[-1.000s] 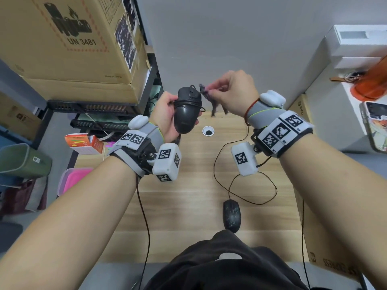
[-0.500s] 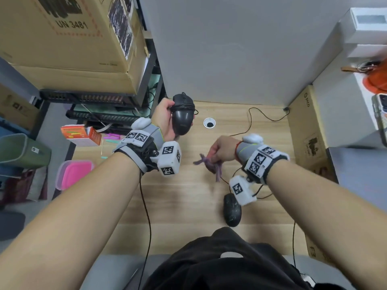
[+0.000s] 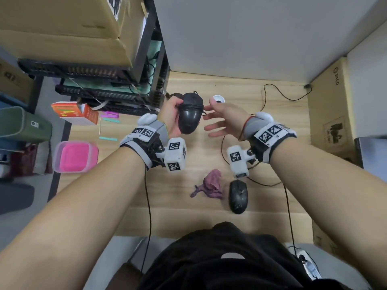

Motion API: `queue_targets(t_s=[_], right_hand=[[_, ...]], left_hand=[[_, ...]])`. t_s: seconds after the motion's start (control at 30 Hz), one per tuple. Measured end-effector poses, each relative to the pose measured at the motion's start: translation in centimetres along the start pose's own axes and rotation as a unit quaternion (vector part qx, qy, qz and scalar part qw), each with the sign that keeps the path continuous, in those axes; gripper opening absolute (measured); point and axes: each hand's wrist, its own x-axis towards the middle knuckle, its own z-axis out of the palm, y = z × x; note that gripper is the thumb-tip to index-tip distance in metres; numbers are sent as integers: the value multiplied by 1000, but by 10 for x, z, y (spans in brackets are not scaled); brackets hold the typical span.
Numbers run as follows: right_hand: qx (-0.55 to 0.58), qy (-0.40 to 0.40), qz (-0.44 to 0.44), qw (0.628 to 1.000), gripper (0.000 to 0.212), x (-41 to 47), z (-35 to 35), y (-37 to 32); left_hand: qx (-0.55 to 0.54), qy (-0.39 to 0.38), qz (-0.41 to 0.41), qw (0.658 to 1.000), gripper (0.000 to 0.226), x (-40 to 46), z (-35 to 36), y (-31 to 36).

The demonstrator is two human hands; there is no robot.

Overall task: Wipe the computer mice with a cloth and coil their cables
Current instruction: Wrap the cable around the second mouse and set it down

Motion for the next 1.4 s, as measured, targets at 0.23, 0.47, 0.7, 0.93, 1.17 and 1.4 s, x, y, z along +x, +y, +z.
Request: queue_targets(t_s=[0.23,0.47,0.7,0.93,1.17,1.4], right_hand=[[-17,-20,-17,1000,51,30,3,-9],[-43,57,-15,997,41,68,-5,4],[-22,58,8,998,47,112,-9,10],[9,68,24,997,41,144,-15,18],[-45,113,26,992,44,162,-21,23],[-202,130,-30,970,38,171,-11,16]], left_hand=[[104,90,-22,990,34,34,2,2],[226,160,-8,961,19,70,-5,-11],[352,128,0,927,54,102,-15,-14],[423,127,-2,897,51,125,-12,-14],[422,101,-1,901,64,132,-15,-26],[408,99,18,907,54,125,-24,-28]])
